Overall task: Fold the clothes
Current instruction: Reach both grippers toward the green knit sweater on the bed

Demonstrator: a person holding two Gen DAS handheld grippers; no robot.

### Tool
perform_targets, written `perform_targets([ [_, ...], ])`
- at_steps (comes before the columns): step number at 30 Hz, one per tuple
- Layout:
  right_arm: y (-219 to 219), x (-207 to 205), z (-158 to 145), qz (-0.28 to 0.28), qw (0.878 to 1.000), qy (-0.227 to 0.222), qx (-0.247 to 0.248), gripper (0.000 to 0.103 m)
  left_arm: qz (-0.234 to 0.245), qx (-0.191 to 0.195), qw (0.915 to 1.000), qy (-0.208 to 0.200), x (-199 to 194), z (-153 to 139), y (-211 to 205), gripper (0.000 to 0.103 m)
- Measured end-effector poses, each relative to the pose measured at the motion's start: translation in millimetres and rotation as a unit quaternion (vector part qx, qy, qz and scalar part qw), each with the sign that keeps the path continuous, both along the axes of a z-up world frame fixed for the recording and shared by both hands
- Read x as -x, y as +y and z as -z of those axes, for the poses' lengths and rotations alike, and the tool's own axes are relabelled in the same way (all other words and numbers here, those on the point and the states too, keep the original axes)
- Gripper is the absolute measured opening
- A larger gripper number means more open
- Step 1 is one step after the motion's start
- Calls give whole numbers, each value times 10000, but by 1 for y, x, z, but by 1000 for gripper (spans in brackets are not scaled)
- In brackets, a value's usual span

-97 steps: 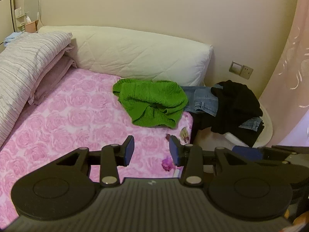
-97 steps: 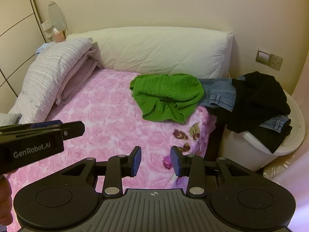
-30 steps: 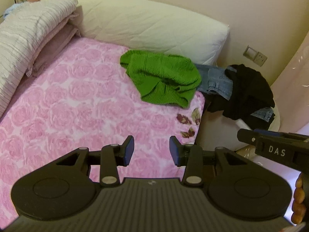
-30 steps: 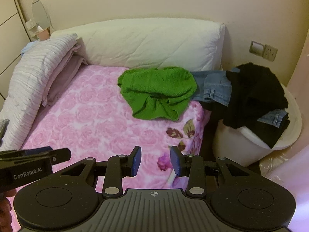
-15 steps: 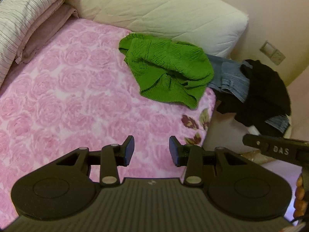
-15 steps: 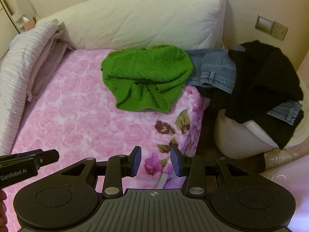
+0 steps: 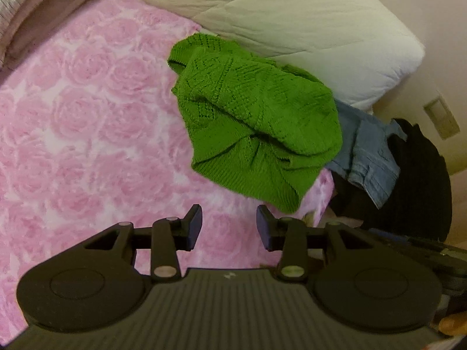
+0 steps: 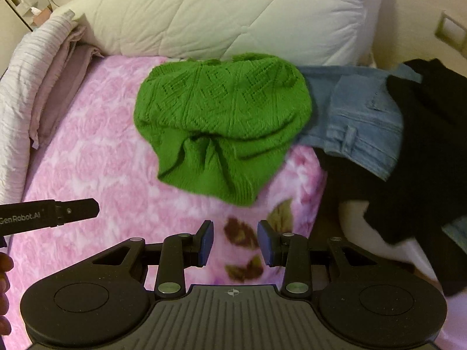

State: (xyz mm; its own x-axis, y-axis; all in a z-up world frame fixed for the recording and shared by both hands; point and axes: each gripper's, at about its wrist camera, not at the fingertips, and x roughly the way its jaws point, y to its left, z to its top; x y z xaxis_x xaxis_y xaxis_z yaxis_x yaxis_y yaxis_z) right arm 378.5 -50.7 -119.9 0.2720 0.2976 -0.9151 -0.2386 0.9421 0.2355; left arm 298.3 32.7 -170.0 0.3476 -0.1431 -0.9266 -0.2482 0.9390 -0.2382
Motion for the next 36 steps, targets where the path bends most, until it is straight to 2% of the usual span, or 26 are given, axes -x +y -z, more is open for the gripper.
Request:
perform_targets([
  [5,-7,-45,27,376,9982,331,-343,37,-292,278,9991,114,-35,24,15,39],
  [10,-21,-86,57,955,9901,677,-773,40,-503,386,9979,122,-71,44,26,40],
  [11,-23,-93,62,1052,9884,710,-838,49,-541,412,9976,117,-77,48,28,40],
  [12,-24,-99,65,1161,9868,704,-878,70,-582,443,9973,117,-84,52,30,40],
  [13,-26,-105,68,1267,9851,698,-927,75,-619,476,9969,124,-91,57,32,40],
  [18,-30,-132,87,1767,9730,852,-1218,75,-870,677,9938,126,-120,75,41,40],
  [24,-33,-155,120,2324,9578,1121,-1263,75,-1254,903,9880,40,-139,94,60,40],
  [29,-33,-161,142,2709,9457,1184,-1352,75,-1675,1317,9770,81,-147,117,73,40],
  [32,-33,-162,155,2924,9388,1227,-1347,75,-1969,1706,9654,147,-151,132,77,39],
  [34,-33,-161,159,2955,9381,1226,-1331,74,-2040,1898,9603,115,-152,138,77,36],
  [35,-32,-161,160,2943,9388,1221,-1310,74,-2075,1994,9576,99,-153,141,76,27],
  [36,-32,-161,160,2914,9402,1211,-1283,63,-2110,2090,9548,83,-153,144,76,21],
])
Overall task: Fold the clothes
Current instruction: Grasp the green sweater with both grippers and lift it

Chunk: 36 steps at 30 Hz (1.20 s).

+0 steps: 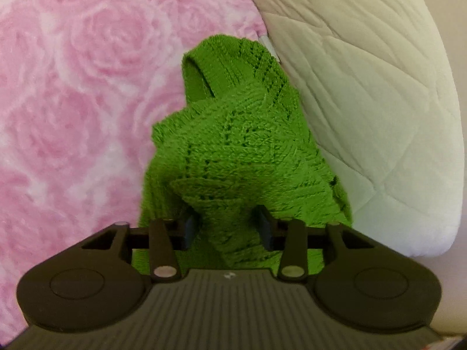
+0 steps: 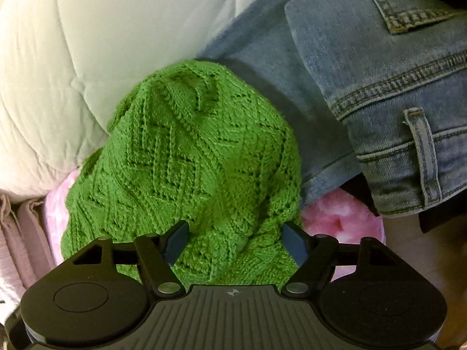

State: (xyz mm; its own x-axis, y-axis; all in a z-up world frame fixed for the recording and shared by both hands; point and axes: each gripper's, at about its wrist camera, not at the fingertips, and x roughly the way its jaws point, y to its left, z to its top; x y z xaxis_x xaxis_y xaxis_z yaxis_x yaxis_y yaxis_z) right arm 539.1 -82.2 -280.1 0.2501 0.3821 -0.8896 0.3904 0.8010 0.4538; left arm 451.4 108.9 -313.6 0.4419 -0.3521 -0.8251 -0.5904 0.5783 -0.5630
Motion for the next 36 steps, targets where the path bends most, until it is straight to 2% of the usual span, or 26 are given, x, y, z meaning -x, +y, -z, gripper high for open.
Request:
perform_targets([
  [1,1,1,-1,-102,9999,-30,44,32,4,50,10000,-61,0,1,-1,10],
  [3,4,2,-4,-281,9995,-96,110,15,91,-40,9996,-251,2,-7,-3,7],
  [7,1,5,-20,-396,9984,-384,-101,12,236,-333,9973,-607,15,-35,1,6],
  [12,9,15,-74,-862,9882,-1211,-376,11,284,-665,9906,-1157,44,-87,14,5],
  [17,34,38,-139,-1585,9621,-2101,-709,11,-60,-1161,9762,-1830,100,-158,37,5],
  [21,62,64,-197,-2150,9298,-2733,-1207,11,-608,-1383,9628,-2243,170,-208,61,5],
  [25,95,99,-245,-2732,8918,-3181,-1702,11,-1261,-1775,9378,-2705,259,-262,84,5],
  [29,136,160,-288,-3349,8443,-3509,-2278,10,-1836,-2351,9031,-3089,360,-323,102,5],
  [32,161,211,-315,-3721,8105,-3621,-2711,10,-2242,-2802,8766,-3205,437,-366,112,5],
  [36,213,285,-335,-4217,7710,-3536,-3205,10,-2716,-3304,8463,-3176,538,-413,121,5],
])
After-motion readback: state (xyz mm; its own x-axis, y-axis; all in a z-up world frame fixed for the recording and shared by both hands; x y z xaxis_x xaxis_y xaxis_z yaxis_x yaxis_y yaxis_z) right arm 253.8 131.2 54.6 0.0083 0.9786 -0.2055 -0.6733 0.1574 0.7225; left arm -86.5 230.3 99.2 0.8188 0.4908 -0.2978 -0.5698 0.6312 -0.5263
